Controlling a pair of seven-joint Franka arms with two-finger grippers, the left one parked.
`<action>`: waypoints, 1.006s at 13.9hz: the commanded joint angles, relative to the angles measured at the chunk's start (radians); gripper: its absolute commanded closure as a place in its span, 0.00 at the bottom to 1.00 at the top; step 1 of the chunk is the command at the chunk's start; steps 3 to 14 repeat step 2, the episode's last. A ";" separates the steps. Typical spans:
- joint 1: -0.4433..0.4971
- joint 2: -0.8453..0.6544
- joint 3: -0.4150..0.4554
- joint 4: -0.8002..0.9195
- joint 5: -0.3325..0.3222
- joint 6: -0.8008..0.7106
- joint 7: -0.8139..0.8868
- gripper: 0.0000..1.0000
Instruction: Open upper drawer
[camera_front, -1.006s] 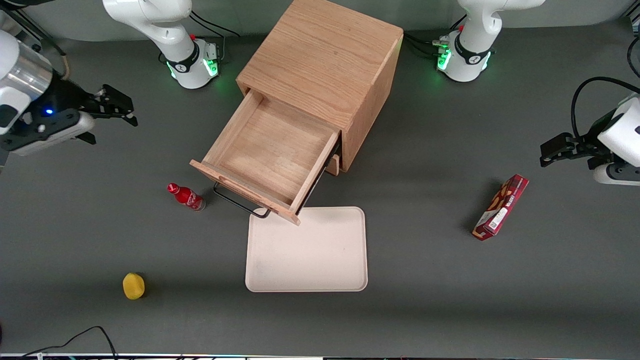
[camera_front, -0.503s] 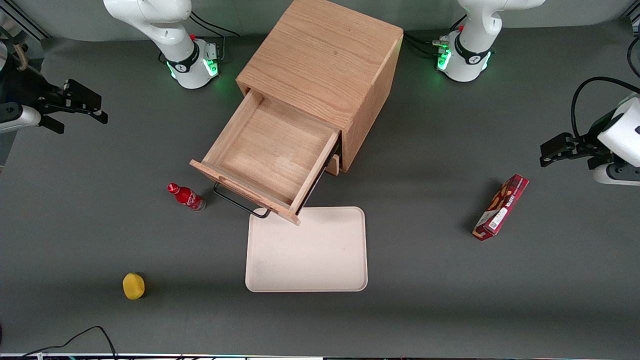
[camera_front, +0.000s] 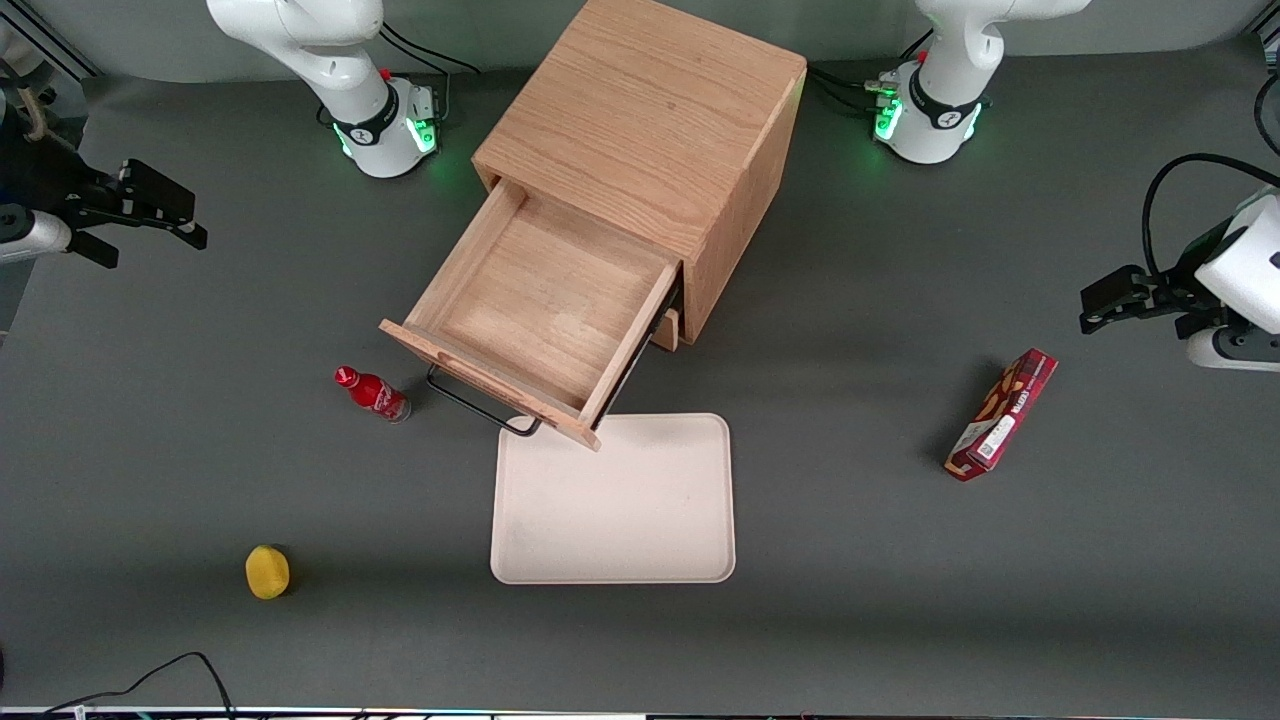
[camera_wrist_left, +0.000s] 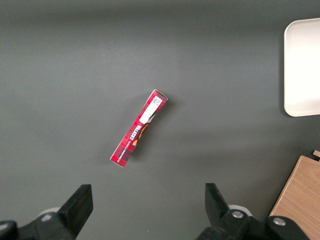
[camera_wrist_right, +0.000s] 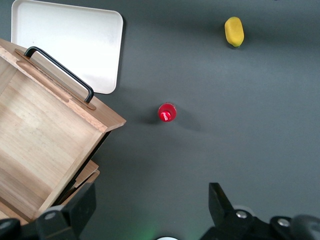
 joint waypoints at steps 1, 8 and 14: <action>0.057 0.015 -0.046 0.040 -0.016 -0.040 0.035 0.00; 0.064 0.015 -0.049 0.040 -0.016 -0.041 0.035 0.00; 0.064 0.015 -0.049 0.040 -0.016 -0.041 0.035 0.00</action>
